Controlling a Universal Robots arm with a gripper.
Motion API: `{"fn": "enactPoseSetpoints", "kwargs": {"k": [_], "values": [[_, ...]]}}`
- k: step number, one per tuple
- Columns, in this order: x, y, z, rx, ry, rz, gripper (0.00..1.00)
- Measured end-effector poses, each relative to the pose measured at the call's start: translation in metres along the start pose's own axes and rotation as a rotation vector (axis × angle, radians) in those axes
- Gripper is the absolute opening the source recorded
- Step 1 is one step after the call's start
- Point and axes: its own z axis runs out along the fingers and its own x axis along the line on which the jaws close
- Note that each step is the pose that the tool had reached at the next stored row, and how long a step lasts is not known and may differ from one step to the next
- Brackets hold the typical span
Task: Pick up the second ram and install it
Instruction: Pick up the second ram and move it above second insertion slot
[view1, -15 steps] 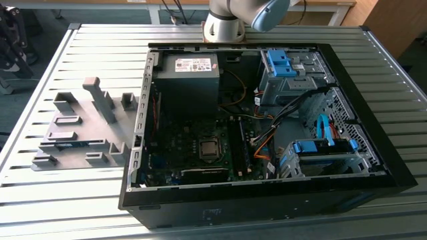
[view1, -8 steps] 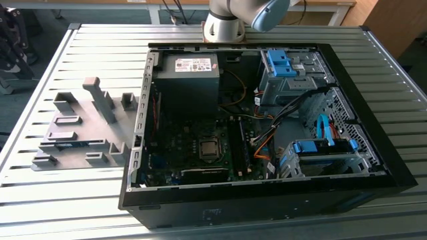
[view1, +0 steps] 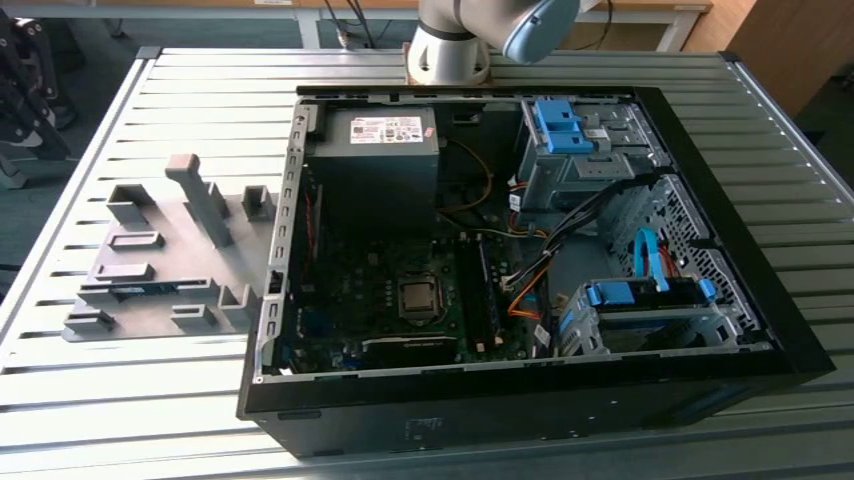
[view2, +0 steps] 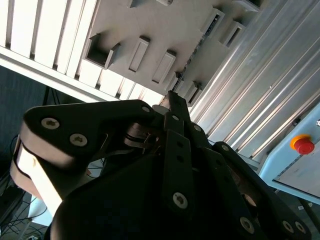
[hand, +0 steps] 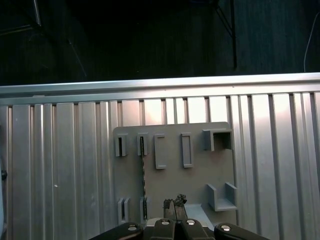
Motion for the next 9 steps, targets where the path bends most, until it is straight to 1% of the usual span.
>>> {"fn": "enactPoseSetpoints", "kwargs": {"k": [9], "values": [[0.0000,-0.0001,0.0020,-0.0001,0.0001,0.000,0.11]]}}
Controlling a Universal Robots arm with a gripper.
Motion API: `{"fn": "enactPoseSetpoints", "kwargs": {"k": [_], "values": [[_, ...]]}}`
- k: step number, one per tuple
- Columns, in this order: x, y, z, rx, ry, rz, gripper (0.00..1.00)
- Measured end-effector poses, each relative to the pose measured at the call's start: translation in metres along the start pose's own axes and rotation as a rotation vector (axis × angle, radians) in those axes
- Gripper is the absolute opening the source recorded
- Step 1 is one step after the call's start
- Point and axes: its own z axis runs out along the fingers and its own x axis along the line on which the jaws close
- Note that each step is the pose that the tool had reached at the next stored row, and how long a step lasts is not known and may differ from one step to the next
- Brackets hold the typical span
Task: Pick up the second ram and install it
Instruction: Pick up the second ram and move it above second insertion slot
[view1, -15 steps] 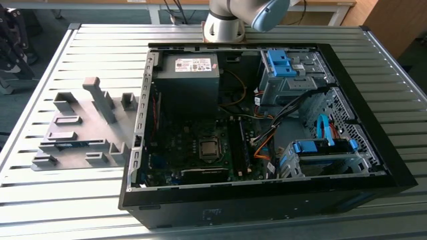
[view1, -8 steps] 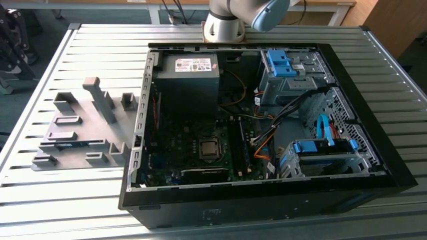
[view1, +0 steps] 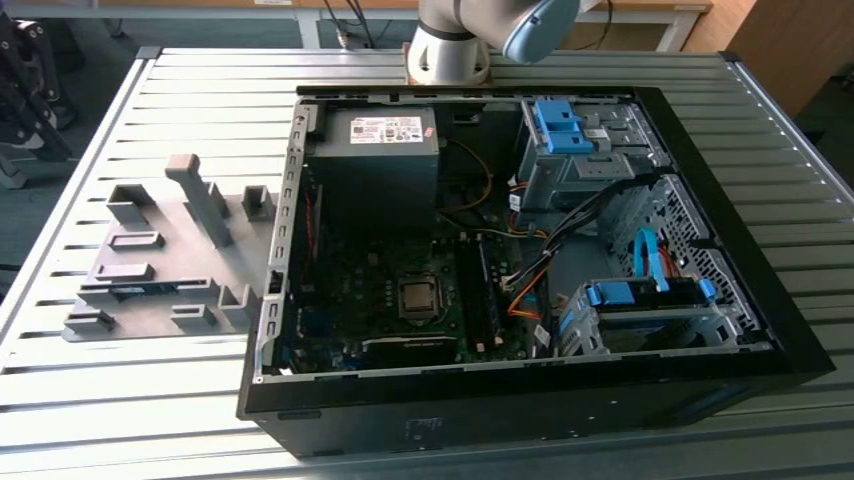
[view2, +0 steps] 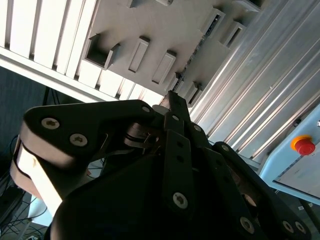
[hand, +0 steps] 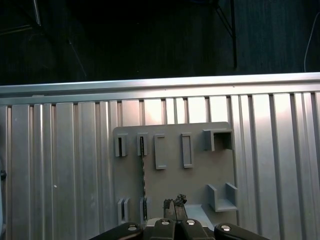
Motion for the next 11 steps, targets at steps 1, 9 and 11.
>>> {"fn": "enactPoseSetpoints", "kwargs": {"k": [1,9,11], "values": [[0.0000,0.0000,0.0002,0.0000,0.0000,0.000,0.11],[0.0001,-0.0001,0.0017,0.0000,-0.0001,0.000,0.11],[0.0001,-0.0001,0.0021,0.0001,-0.0001,0.000,0.11]]}}
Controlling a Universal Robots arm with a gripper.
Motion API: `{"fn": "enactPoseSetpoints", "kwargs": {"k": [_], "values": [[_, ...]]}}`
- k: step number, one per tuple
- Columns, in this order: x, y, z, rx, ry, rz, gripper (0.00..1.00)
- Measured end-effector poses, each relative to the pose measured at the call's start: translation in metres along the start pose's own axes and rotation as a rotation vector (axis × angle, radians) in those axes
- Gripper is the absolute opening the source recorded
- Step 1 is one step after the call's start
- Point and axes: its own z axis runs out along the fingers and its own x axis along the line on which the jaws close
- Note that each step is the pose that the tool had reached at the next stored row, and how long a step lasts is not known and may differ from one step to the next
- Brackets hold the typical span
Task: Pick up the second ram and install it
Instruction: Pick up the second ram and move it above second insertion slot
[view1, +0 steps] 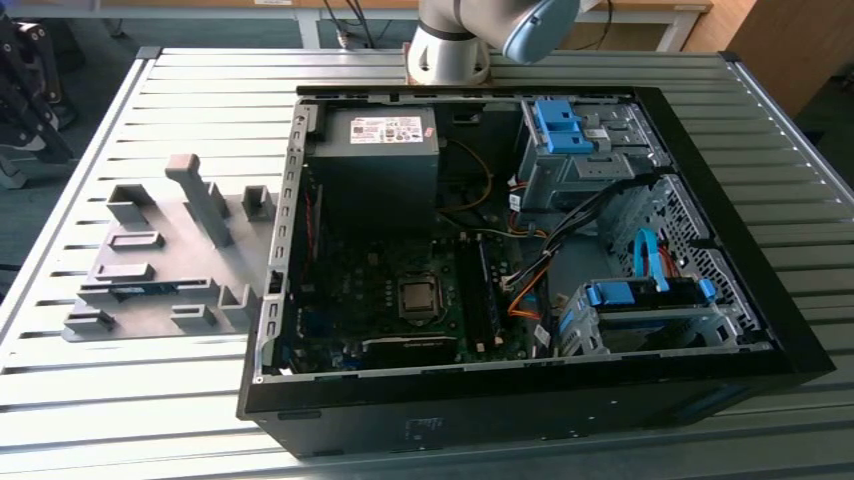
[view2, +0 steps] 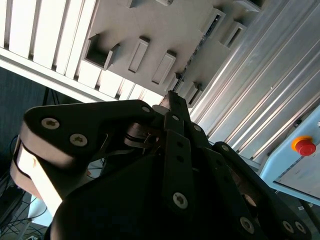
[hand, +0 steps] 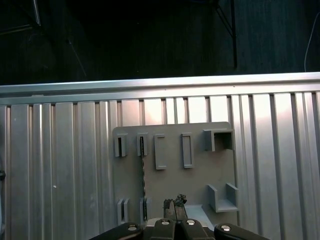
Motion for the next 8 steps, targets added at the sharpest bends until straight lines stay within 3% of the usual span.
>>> {"fn": "enactPoseSetpoints", "kwargs": {"k": [8], "values": [[0.0000,-0.0001,0.0015,0.0003,-0.0002,0.000,0.11]]}}
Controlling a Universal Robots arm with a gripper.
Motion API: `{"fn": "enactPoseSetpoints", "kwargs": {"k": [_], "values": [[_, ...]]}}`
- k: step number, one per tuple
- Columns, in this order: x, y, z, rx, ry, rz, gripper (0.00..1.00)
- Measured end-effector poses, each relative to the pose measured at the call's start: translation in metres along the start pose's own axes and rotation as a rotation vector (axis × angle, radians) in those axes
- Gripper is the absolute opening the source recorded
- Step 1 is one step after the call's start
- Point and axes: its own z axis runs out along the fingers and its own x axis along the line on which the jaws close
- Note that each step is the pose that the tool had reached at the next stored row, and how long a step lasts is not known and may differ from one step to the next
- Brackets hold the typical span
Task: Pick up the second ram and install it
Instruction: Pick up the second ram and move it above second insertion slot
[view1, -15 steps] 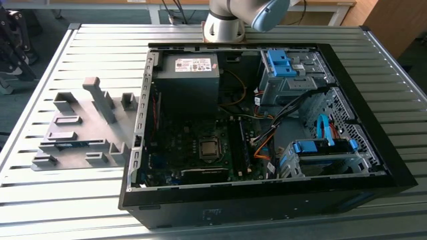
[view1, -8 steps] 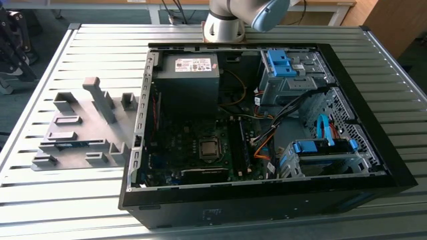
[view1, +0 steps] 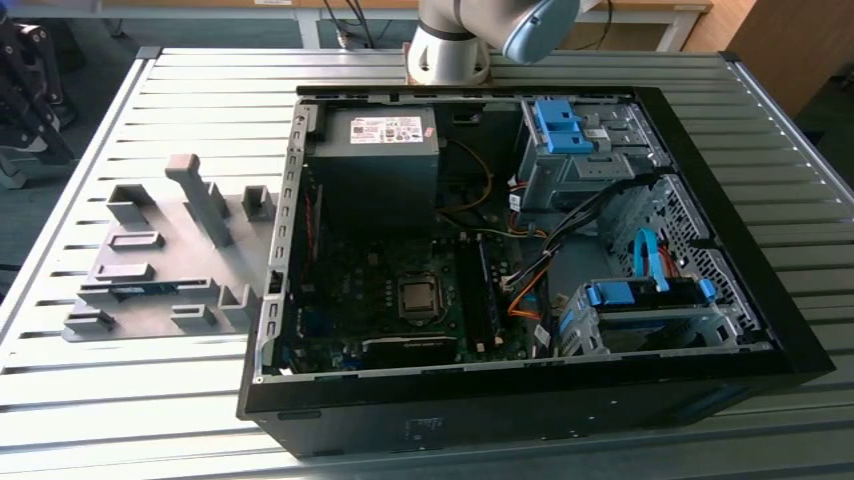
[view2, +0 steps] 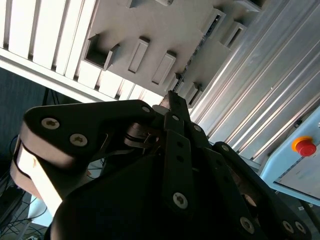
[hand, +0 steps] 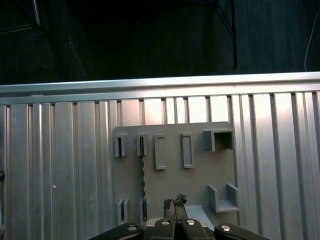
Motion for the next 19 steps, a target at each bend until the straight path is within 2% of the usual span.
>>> {"fn": "enactPoseSetpoints", "kwargs": {"k": [19], "values": [[0.0049,0.0006,0.0137,0.0052,-0.0006,0.000,0.11]]}}
